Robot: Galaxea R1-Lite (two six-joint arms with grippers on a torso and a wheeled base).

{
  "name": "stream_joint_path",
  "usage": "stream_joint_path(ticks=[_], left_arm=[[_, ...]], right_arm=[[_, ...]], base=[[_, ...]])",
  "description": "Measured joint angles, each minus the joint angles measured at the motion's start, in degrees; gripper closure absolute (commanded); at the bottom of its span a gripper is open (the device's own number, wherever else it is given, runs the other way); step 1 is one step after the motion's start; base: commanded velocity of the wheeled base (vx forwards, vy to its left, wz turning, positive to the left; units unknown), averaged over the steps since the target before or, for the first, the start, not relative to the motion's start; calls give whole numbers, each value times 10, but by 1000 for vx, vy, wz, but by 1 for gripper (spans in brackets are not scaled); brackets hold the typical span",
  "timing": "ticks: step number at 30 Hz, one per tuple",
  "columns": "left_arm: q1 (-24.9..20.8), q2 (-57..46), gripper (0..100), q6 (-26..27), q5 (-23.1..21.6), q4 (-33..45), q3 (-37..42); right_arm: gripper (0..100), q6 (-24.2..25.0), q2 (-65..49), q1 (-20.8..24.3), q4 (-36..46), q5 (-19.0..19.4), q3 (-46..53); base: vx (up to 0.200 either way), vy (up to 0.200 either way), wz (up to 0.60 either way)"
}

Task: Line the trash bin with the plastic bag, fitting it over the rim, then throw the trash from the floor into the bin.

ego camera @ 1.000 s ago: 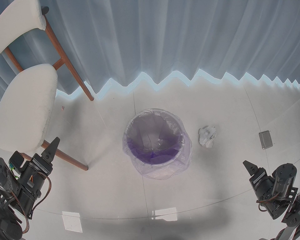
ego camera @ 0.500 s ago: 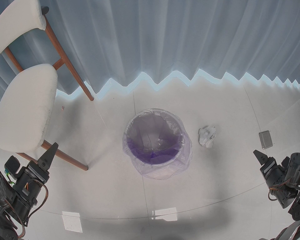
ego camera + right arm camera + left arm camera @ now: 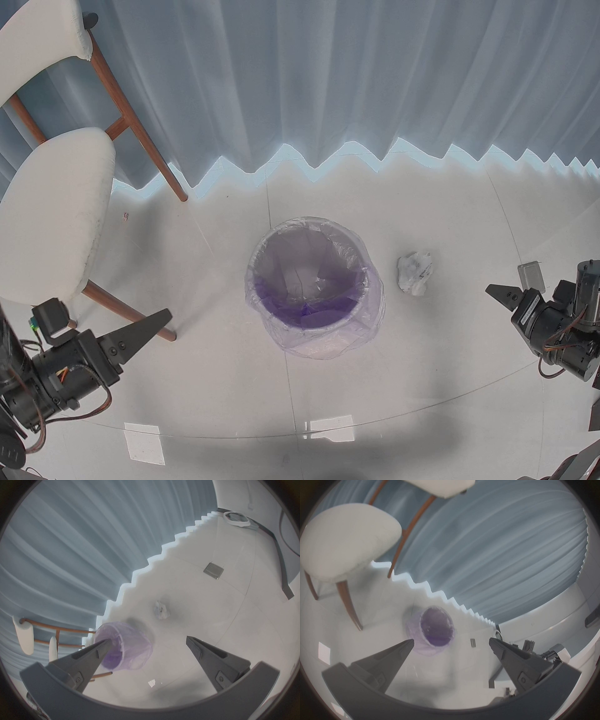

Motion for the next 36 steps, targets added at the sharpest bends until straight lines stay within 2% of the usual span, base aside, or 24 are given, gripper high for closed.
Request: stream_joint_path(ticks=[2,6,13,16,26,31,36], left_arm=[[4,13,0,7,-25,57,-46],[8,45,0,19,-52,142,-135],[1,139,0,27,-58,189,-240],[-13,183,0,26,-33,194,-256],[-59,364,0,-12,110,213,-307],[-80,443,0,-90,139,244,-363],[-92,496,0,-170,152,333,-434]], right_arm=[[0,-1,-14,8,31,8,-10],[0,-3,-36,19,41,18,-16],[0,-8,-59,28,48,35,-12],[0,-10,-64,30,56,37,-12],[0,-22,-67,32,65,40,-15],[0,-23,-68,32,64,40,-15],[0,-20,-68,31,64,40,-13]], base=[[200,0,0],[150,0,0],[0,0,0],[0,0,0],[0,0,0],[0,0,0],[0,0,0]])
